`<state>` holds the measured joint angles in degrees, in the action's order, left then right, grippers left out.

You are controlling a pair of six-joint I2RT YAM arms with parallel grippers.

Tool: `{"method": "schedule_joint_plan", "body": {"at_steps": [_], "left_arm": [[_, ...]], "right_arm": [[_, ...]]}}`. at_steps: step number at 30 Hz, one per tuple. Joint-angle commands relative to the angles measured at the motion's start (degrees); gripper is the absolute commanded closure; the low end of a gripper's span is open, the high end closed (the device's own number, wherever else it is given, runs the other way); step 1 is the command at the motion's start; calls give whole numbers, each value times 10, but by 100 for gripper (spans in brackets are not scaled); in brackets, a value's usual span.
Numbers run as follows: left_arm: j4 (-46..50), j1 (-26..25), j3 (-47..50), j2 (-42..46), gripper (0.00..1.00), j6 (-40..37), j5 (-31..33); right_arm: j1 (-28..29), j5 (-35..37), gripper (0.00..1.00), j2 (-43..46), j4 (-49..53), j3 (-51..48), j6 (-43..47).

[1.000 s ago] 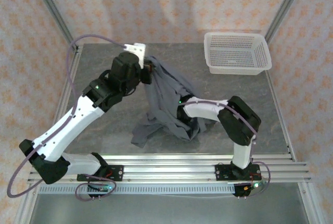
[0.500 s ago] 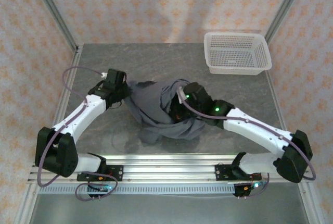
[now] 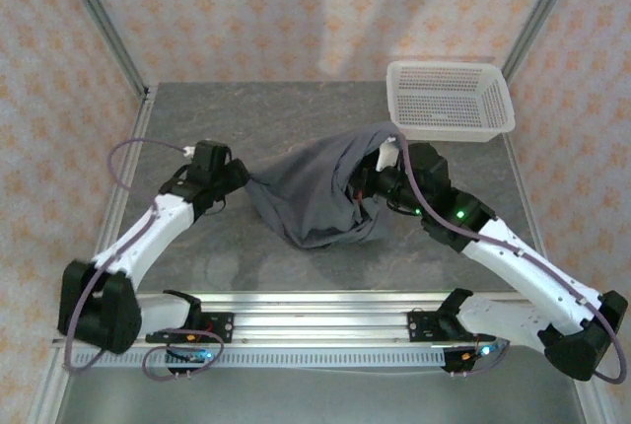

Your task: Fold the inside-out t-shirt

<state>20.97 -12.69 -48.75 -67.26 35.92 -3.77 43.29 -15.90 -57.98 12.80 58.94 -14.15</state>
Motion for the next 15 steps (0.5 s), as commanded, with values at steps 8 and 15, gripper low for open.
{"method": "schedule_joint_plan", "body": {"at_steps": [8,15], "left_arm": [[-106,-179,-89,131,22,-188,-316],[-98,-209,-137,60,24,-193,-304]], "right_arm": [[-3,-35,100,-81,-2,18,-26],[-2,-88,100,-122,-2,32,-29]]}}
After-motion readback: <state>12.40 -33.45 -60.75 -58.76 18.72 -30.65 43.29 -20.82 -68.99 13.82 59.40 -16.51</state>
